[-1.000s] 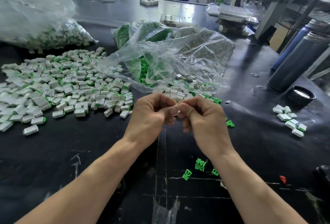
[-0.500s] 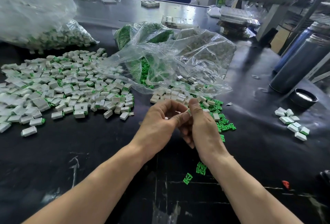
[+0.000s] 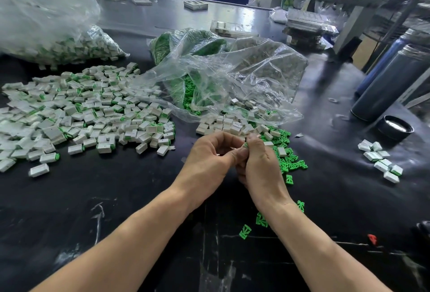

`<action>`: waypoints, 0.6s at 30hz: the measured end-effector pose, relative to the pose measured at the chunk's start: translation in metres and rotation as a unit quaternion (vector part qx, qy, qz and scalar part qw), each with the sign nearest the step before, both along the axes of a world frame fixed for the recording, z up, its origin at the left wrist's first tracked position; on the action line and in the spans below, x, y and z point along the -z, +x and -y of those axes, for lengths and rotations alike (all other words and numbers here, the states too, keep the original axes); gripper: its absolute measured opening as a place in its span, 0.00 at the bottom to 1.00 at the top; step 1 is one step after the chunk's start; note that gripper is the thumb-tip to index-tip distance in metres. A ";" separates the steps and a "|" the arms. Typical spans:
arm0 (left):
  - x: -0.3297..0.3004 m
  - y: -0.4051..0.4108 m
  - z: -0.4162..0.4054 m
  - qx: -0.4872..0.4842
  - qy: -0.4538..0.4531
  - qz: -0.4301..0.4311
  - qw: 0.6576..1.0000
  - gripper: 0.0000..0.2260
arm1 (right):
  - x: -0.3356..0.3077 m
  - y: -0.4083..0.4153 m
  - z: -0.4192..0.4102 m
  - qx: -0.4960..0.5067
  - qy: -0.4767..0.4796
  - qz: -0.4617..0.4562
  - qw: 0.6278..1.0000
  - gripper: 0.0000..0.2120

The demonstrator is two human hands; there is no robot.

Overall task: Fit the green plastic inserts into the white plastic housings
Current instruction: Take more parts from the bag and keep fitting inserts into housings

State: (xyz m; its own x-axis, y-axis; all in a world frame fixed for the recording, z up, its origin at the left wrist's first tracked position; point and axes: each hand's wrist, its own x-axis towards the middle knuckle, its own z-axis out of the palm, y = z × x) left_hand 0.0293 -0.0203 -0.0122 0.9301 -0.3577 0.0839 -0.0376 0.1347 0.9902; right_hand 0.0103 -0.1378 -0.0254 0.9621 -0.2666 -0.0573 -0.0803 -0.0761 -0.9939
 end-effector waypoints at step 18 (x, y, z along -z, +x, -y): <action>0.000 -0.003 0.000 -0.027 0.022 -0.001 0.999 0.02 | -0.007 -0.003 -0.006 0.040 -0.075 0.034 0.996 0.27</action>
State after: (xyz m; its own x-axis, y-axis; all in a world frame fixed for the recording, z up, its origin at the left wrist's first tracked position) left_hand 0.0263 -0.0203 -0.0121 0.9485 -0.3095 0.0674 -0.0418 0.0884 0.9952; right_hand 0.0069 -0.1320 -0.0183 0.9378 -0.3430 0.0530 -0.0257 -0.2209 -0.9750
